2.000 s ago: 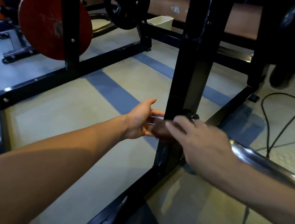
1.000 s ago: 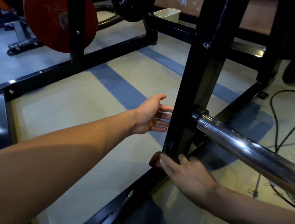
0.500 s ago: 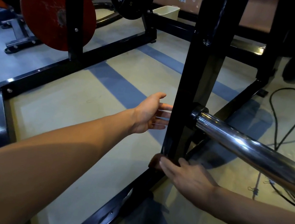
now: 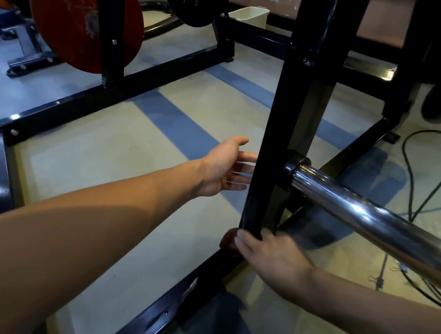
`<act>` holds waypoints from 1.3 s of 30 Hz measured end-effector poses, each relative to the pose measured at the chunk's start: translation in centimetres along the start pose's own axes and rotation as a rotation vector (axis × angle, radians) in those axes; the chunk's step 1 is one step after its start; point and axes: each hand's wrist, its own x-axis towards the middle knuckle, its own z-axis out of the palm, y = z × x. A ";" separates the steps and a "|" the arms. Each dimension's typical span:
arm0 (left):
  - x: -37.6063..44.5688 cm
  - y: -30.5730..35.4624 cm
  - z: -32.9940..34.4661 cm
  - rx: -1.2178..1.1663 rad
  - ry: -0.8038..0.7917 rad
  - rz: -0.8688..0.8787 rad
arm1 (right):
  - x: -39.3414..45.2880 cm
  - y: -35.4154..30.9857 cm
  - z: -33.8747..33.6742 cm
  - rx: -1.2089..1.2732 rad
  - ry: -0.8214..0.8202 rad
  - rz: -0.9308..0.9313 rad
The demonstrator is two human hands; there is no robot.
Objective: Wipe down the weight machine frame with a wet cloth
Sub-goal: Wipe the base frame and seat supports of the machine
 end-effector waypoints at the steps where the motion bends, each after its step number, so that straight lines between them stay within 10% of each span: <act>1: 0.0 0.0 0.1 0.001 0.002 0.000 | 0.3 0.5 -0.9 -0.002 0.020 0.036; 6: 0.2 0.0 0.1 -0.022 0.014 0.013 | 0.9 3.6 -4.8 -0.060 0.347 0.199; 14: 0.4 -0.4 -0.2 0.000 0.006 0.014 | 0.5 -0.2 0.9 -0.008 0.000 -0.001; 19: 0.5 -0.3 -0.1 0.017 0.003 0.004 | 0.9 2.2 -2.6 -0.091 0.280 0.165; 28: 0.7 -0.8 0.2 0.001 0.019 0.024 | 0.5 0.5 0.9 0.006 0.028 -0.016; 35: 0.8 -0.8 0.5 -0.036 0.033 0.038 | 0.9 3.4 -3.7 -0.044 0.370 0.206; 39: 0.7 -0.9 0.5 -0.005 0.029 0.053 | 0.2 2.1 -1.7 -0.082 0.275 0.130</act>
